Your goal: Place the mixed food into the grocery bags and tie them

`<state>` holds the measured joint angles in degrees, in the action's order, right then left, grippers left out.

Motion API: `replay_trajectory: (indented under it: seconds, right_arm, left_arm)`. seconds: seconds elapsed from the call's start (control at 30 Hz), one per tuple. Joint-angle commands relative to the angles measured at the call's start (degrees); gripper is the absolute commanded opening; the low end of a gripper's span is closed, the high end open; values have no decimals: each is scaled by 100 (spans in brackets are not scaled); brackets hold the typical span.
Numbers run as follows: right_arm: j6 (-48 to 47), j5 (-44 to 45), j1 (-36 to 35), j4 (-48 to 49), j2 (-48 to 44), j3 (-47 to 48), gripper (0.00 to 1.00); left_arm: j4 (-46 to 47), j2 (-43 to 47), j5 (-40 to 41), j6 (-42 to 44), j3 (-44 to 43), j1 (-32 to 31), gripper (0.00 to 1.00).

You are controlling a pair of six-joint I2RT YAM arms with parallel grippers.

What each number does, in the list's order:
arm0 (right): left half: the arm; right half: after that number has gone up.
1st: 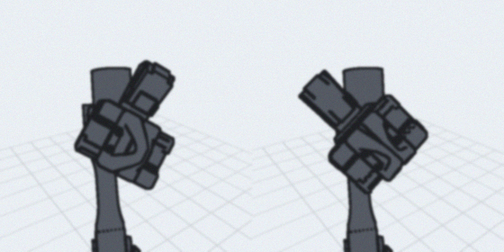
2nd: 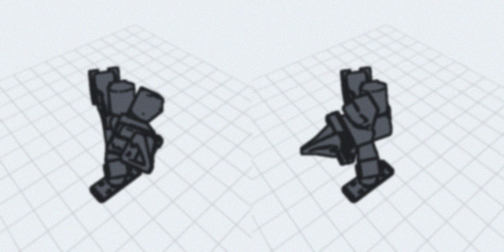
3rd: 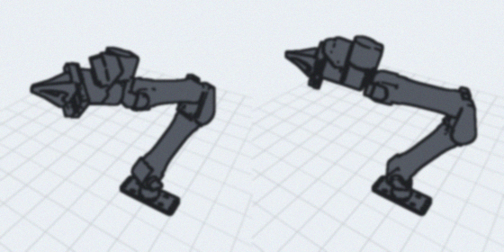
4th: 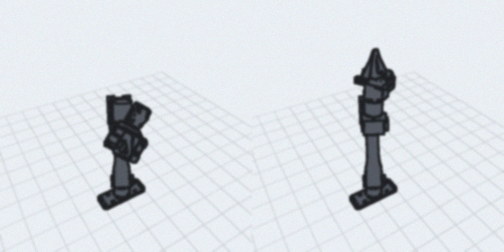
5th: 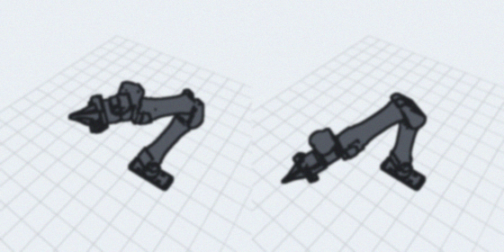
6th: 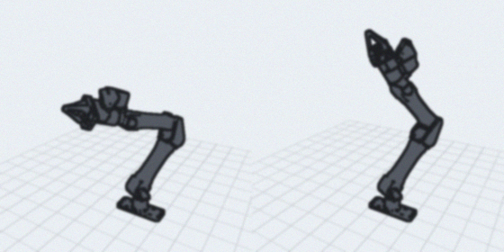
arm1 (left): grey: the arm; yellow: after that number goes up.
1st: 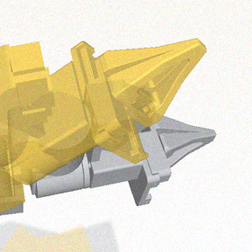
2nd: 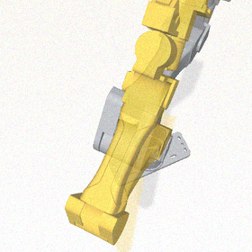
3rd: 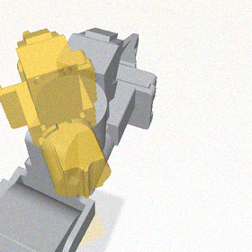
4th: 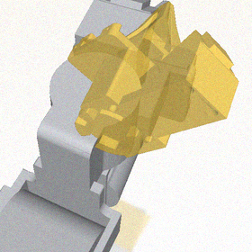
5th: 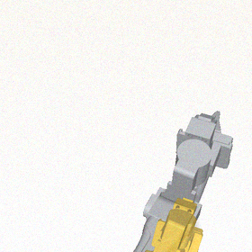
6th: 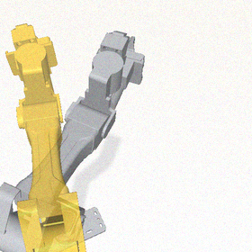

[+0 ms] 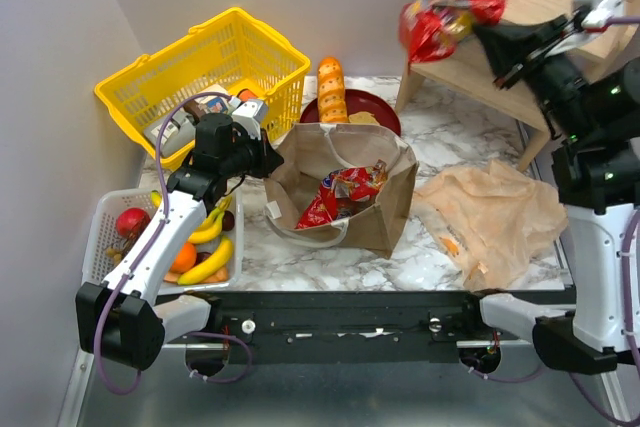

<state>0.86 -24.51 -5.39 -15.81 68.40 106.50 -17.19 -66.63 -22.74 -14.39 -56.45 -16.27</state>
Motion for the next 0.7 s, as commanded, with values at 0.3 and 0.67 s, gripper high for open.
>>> replay_trajectory:
  seconds: [0.3, 0.67]
  right_arm:
    - [326, 922, -3063, 256, 287, -2765, 1]
    - [160, 999, -3144, -967, 675, -1845, 100]
  left_arm:
    - [-65, 27, -116, -20, 55, -16, 0]
    - [-127, -69, -125, 33, 20, -16, 0]
